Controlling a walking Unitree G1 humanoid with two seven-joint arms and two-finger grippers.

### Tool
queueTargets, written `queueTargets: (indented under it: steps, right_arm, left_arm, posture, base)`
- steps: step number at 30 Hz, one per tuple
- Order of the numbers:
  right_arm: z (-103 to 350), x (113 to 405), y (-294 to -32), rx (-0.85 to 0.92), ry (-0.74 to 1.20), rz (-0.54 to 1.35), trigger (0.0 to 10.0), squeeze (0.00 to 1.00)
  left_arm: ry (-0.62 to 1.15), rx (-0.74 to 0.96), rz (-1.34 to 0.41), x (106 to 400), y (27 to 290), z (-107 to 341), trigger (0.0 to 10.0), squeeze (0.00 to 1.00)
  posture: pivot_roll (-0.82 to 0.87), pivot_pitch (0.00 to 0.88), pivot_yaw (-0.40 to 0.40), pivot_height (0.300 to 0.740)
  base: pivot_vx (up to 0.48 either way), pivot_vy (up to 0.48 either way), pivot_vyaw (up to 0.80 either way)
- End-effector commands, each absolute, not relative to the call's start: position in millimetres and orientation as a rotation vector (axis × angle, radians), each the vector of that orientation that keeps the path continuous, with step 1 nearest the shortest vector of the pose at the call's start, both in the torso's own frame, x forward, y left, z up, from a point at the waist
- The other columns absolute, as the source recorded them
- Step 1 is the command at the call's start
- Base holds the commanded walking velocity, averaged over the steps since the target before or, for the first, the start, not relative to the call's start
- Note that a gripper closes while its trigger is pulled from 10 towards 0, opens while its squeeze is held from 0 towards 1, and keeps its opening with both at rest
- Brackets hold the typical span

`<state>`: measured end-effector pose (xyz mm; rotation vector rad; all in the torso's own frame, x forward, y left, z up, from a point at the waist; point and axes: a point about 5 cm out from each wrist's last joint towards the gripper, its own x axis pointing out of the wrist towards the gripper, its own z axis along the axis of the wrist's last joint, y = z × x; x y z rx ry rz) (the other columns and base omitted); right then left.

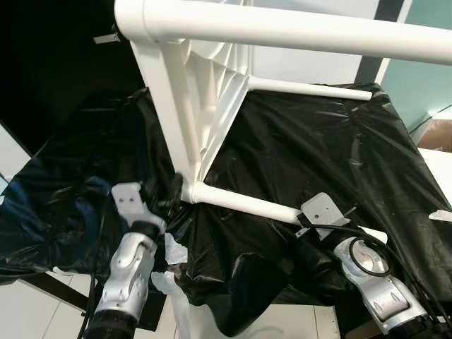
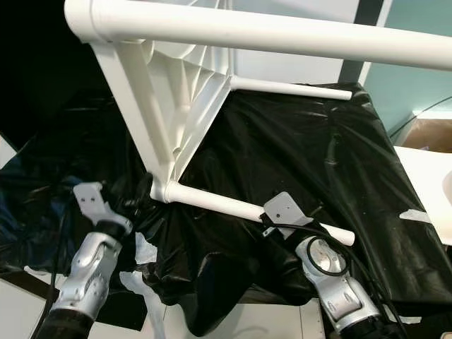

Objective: Building children table

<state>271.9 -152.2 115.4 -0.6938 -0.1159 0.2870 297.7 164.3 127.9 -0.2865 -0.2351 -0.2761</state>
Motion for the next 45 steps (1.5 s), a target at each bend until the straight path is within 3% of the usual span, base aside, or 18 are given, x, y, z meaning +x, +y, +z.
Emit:
queueTargets:
  steps: [1, 10, 17, 22, 29, 35, 40, 41, 45]
  right_arm:
    - [114, 273, -152, -0.697, -0.112, 0.298, 10.0, 0.00]
    - [112, 271, -152, -0.667, -0.094, 0.320, 10.0, 0.00]
    - [109, 261, -141, -0.608, -0.071, 0.512, 10.0, 0.00]
    - [113, 263, -144, -0.602, -0.065, 0.540, 10.0, 0.00]
    - [106, 257, -141, -0.593, -0.010, 0.629, 10.0, 0.00]
    - [96, 253, -140, -0.557, 0.095, 0.741, 10.0, 0.00]
    - [97, 253, -141, -0.557, 0.100, 0.752, 10.0, 0.00]
    - [97, 254, -141, -0.540, 0.109, 0.759, 10.0, 0.00]
    - [97, 253, -143, -0.516, 0.127, 0.759, 10.0, 0.00]
  left_arm:
    - [-0.243, -0.280, -0.306, 297, 164, 127, 10.0, 0.00]
    - [-0.283, -0.303, -0.459, 304, 141, 142, 10.0, 0.00]
    - [-0.307, -0.260, -0.626, 308, 113, 154, 10.0, 0.00]
    - [-0.314, -0.272, -0.732, 303, 103, 158, 10.0, 0.00]
    - [-0.286, -0.250, -0.765, 301, 102, 153, 10.0, 0.00]
    - [-0.228, -0.097, -0.764, 319, 89, 152, 10.0, 0.00]
    - [-0.217, -0.074, -0.762, 324, 85, 152, 10.0, 0.00]
    - [-0.210, -0.068, -0.761, 327, 81, 154, 0.0, 0.00]
    - [-0.208, -0.072, -0.764, 329, 77, 156, 0.0, 0.00]
  posture:
    - [0.01, 0.000, 0.061, 0.740]
    - [-0.01, 0.000, 0.076, 0.740]
    - [-0.02, 0.000, 0.084, 0.740]
    - [-0.02, 0.000, 0.086, 0.740]
    - [-0.02, 0.000, 0.079, 0.740]
    - [-0.01, 0.000, 0.076, 0.740]
    - [-0.01, 0.000, 0.078, 0.740]
    - [-0.01, 0.000, 0.084, 0.740]
    - [-0.02, 0.000, 0.086, 0.740]
  base:
    - [0.000, 0.000, 0.00]
    - [0.000, 0.000, 0.00]
    - [0.000, 0.000, 0.00]
    - [0.000, 0.000, 0.00]
    - [0.000, 0.000, 0.00]
    - [0.000, 0.000, 0.00]
    - [0.000, 0.000, 0.00]
    - [0.000, 0.000, 0.00]
    - [0.000, 0.000, 0.00]
